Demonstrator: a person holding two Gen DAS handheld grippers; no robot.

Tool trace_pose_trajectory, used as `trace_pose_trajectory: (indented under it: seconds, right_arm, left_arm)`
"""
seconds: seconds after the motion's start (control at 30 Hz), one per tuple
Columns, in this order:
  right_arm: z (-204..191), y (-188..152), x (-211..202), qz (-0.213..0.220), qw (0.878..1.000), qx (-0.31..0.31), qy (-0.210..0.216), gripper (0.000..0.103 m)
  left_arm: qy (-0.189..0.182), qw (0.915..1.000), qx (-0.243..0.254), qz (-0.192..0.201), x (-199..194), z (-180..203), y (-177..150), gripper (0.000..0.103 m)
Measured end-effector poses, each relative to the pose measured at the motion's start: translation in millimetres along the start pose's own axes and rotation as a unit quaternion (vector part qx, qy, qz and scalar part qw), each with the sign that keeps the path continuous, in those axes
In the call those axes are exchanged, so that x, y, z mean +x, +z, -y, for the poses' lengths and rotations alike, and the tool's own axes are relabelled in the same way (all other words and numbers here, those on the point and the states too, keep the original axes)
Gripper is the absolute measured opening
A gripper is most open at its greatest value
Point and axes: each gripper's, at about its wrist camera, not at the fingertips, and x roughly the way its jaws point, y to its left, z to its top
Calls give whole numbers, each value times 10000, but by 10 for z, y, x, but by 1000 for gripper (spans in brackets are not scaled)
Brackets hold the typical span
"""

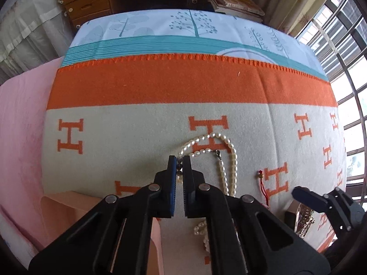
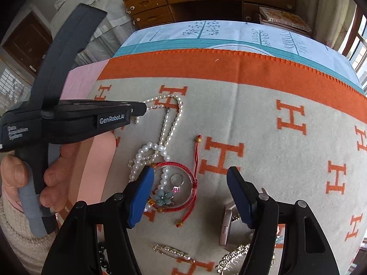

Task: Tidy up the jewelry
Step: 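Lower the left gripper onto the pearl necklace and close on it, then carry the pearl necklace into the pink box while the right grasps more pearls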

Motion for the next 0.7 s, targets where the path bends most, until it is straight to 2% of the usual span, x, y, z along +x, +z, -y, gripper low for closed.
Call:
trace_pose_trajectory:
  seconds: [0.2, 0.27, 0.6, 0.63, 0.7]
  right_arm:
    - [-106, 117, 270, -182, 9997, -65, 138, 51]
    - [-136, 148, 318, -152, 9998, -124, 97, 48]
    - [-342, 227, 422, -133, 9977, -617, -263, 47]
    - [-369, 225, 432, -119, 9969, -701, -344, 45]
    - [-411, 216, 446, -82, 9955, -800, -509, 30]
  left_arm:
    - [-313, 9970, -336, 626, -644, -124, -45, 3]
    - [-427, 9951, -368, 813, -878, -142, -64, 3]
    - [-848, 9818, -323, 1667, -2004, -69, -249, 3]
    - [-866, 9806, -317, 1732, -2116, -40, -283, 3]
    - [-883, 9784, -317, 1840, -2293, -28, -323, 3]
